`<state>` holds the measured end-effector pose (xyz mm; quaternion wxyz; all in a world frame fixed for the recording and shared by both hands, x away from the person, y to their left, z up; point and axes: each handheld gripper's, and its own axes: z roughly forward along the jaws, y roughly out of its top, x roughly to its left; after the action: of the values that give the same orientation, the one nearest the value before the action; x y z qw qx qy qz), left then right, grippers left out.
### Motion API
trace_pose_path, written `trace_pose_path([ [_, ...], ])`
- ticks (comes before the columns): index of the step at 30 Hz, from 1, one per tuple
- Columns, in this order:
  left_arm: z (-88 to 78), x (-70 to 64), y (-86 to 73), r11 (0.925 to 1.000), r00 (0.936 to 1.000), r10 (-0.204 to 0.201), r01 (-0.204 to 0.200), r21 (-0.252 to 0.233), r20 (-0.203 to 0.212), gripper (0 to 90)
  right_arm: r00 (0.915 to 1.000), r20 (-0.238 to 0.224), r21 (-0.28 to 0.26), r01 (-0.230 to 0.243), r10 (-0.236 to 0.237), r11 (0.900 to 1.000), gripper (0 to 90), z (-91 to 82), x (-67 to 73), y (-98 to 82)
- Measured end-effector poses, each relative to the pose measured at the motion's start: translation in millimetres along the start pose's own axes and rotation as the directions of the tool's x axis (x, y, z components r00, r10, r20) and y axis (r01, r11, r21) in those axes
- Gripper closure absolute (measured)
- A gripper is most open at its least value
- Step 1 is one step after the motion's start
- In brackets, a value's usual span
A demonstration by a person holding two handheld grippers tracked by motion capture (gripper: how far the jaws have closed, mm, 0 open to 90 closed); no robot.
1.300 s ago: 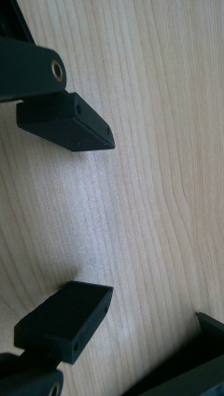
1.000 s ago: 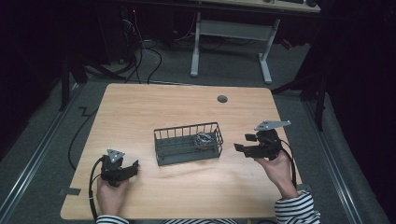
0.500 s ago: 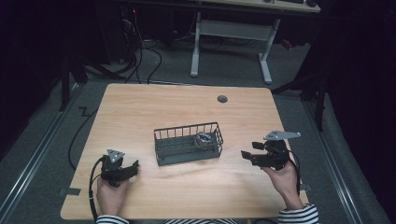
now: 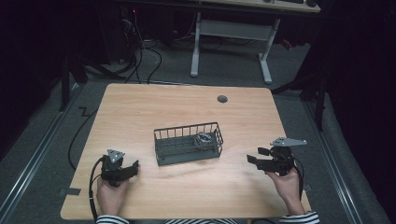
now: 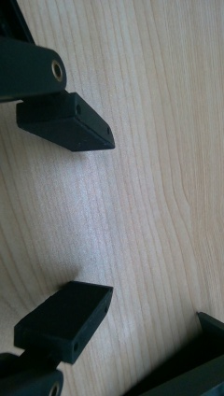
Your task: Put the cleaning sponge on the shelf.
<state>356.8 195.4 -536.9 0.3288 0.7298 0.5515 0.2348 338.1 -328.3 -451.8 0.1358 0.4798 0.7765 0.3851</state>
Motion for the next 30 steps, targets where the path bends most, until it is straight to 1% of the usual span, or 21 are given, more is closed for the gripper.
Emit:
trace_pose_path([
  [10,0.0,0.0,0.0,1.0000,1.0000,0.000,0.000,0.000,0.000,25.0,0.9993,0.005,0.008,-0.037,0.037,0.999,35.6,11.6,-5.6,-21.3],
  [11,0.0,0.0,0.0,1.0000,1.0000,0.000,0.000,0.000,0.000,24.9,0.9990,0.005,0.010,-0.046,0.045,0.999,35.7,12.7,-5.8,-23.0],
  [13,0.0,0.0,0.0,1.0000,1.0000,0.000,0.000,0.000,0.000,24.9,0.9991,0.007,0.010,-0.043,0.043,0.999,35.8,14.0,-6.7,-24.7],
  [15,0.0,-0.1,0.0,1.0000,1.0000,0.001,-0.001,0.000,0.000,24.9,0.9985,0.005,0.014,-0.056,0.055,0.998,35.9,16.8,-6.9,-27.8],
  [18,0.0,-0.1,0.0,1.0000,1.0000,0.001,-0.001,0.000,-0.001,24.9,0.9982,0.010,0.020,-0.059,0.058,0.998,36.2,21.8,-7.5,-32.6],
  [25,0.0,-0.1,0.0,1.0000,1.0000,0.002,-0.002,0.001,-0.001,24.9,0.9980,0.020,0.030,-0.061,0.060,0.998,36.4,28.4,-7.1,-37.6],
  [30,0.0,-0.1,0.0,1.0000,1.0000,0.002,-0.002,0.001,-0.001,24.9,0.9985,0.027,0.038,-0.048,0.047,0.998,36.4,37.6,-4.7,-42.9],
])
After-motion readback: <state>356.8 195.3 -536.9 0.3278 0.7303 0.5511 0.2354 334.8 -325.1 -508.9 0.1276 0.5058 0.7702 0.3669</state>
